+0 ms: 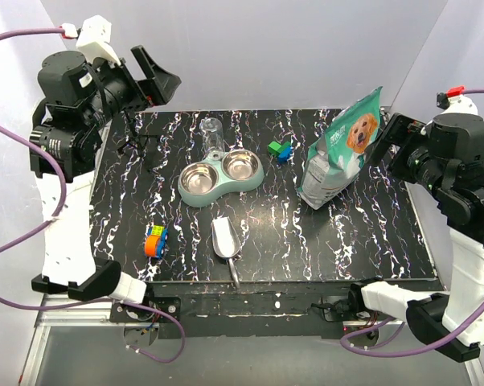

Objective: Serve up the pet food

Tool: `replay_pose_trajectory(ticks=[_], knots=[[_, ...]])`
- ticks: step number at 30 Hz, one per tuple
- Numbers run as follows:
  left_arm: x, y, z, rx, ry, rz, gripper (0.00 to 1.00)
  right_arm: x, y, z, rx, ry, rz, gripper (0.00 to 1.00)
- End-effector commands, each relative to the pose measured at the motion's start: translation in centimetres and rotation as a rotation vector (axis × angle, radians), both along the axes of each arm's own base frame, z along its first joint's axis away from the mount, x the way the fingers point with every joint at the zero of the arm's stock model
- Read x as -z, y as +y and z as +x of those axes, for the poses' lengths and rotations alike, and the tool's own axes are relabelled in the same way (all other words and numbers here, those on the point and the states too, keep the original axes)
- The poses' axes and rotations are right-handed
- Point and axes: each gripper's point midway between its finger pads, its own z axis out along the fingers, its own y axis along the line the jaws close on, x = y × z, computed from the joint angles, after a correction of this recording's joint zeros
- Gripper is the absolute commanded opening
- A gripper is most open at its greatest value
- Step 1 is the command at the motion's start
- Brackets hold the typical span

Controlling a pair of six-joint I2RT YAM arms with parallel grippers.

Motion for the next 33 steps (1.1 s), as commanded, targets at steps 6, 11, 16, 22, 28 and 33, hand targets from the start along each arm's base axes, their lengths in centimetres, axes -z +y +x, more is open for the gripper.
replay_pose_trajectory(ticks=[6,11,16,22,28,33], knots=[[2.6,-14.1,-0.4,0.302,0.097,-0.088,0.98,-2.0,0.0,-3.6,-0.055,-0.101,0.060,0.99],[4.7,-23.8,0.2,0.416,0.083,-0.093,0.98,-2.1,0.0,-4.7,-0.036,-0.167,0.140,0.99],[6.0,-32.0,1.1,0.510,-0.019,-0.044,0.98,-2.9,-0.4,-6.8,-0.046,-0.247,0.181,0.99],[9.1,-37.0,2.0,0.503,-0.110,0.014,0.98,-3.8,-1.7,-8.6,-0.027,-0.304,0.149,0.99],[12.7,-38.9,4.1,0.412,-0.098,0.085,0.94,-3.6,-2.3,-8.6,-0.009,-0.293,0.111,0.99],[14.1,-38.9,4.9,0.345,-0.111,0.156,0.55,-3.1,-2.0,-7.9,-0.020,-0.250,0.095,0.99]])
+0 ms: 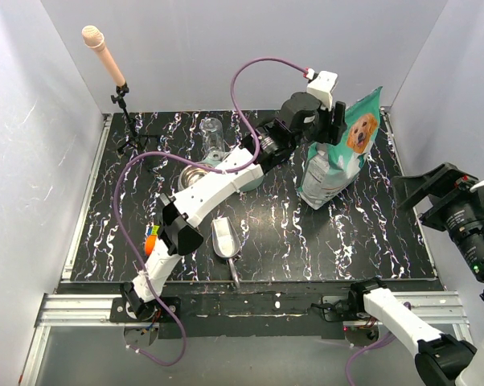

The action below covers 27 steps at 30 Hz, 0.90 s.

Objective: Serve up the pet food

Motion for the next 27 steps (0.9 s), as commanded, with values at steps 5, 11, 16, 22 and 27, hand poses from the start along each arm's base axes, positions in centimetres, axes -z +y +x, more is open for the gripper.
replay_pose_trajectory(ticks=[5,11,16,22,27], knots=[[-0.3,0.9,0.6,-0.090,-0.113,0.104,0.21,0.3,0.6,1.9,-0.005,0.042,-0.019,0.99],[-1.3,1.9,-1.1,-0.110,-0.096,0.125,0.00,4.7,-1.0,3.2,0.160,0.355,-0.070,0.99],[-4.0,5.6,-3.3,-0.175,-0.061,0.115,0.00,6.3,1.7,4.7,0.063,0.425,-0.019,0.99],[-5.7,9.5,-7.9,-0.151,0.074,0.030,0.00,5.8,5.4,7.5,-0.058,0.422,0.094,0.98],[-7.3,10.2,-11.5,-0.045,0.196,-0.088,0.00,5.2,10.0,9.6,-0.230,0.450,0.248,0.90]])
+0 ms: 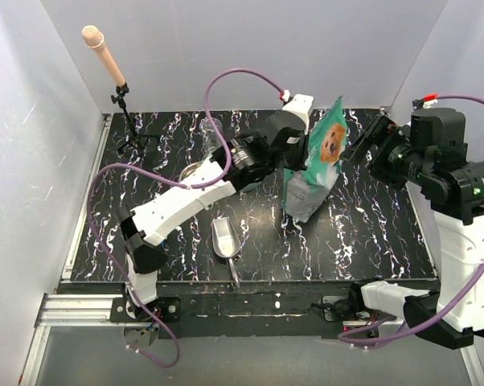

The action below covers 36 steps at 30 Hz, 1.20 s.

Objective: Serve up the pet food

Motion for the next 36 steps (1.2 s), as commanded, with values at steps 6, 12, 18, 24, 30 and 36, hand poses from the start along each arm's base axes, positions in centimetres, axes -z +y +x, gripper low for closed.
replay_pose_trajectory(ticks=[6,12,18,24,30,36], knots=[[-8.3,1.0,-7.9,0.151,0.184,-0.372,0.00,0.3,6.4,1.6,-0.203,0.081,0.261,0.80],[-8.3,1.5,-9.0,0.179,0.200,-0.380,0.00,1.3,6.7,2.0,-0.210,0.094,0.265,0.71],[-9.3,2.6,-8.2,0.145,0.144,-0.359,0.42,0.8,6.1,2.5,-0.172,0.059,0.260,0.69],[-10.4,2.6,-6.1,0.099,0.118,-0.373,0.69,1.7,3.9,3.1,-0.002,0.074,0.229,0.68],[-11.2,3.8,-3.1,0.015,0.110,-0.401,0.52,0.9,3.7,3.7,0.019,0.034,0.238,0.66],[-9.7,4.3,-0.6,-0.013,0.157,-0.392,0.47,0.5,4.6,4.2,-0.044,0.018,0.243,0.62]])
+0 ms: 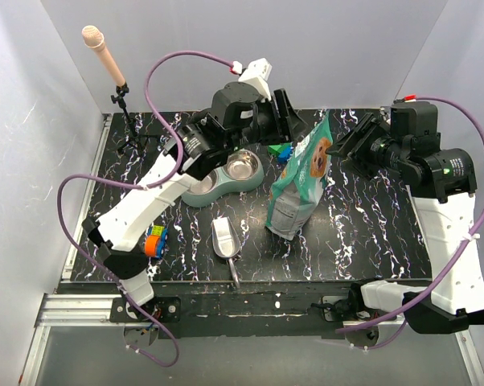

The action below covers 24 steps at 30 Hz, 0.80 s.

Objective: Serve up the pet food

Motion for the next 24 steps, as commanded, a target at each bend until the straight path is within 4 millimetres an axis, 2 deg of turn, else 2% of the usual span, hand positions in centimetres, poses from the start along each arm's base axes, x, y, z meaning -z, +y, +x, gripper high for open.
replay_pose_trajectory(ticks=[1,4,7,10,16,24], knots=[[0.8,-0.5,1.0,0.026,0.029,-0.003,0.47,-1.8,0.5,0.9,-0.031,-0.086,0.020,0.60],[1.2,-2.5,0.1,0.142,0.033,-0.019,0.57,-1.7,1.2,1.1,-0.076,-0.083,0.023,0.58],[2.1,-3.7,-0.2,0.192,0.059,-0.015,0.60,-1.6,1.7,1.1,-0.110,-0.078,0.030,0.57],[2.6,-3.7,0.2,0.174,0.064,-0.003,0.52,-1.3,1.8,1.0,-0.126,-0.075,0.030,0.57],[2.8,-3.4,0.7,0.158,0.044,0.014,0.43,-0.6,2.5,0.8,-0.160,-0.070,0.050,0.57],[2.4,-2.8,1.3,0.143,0.037,-0.018,0.37,-0.8,3.2,1.4,-0.180,-0.065,0.077,0.56]])
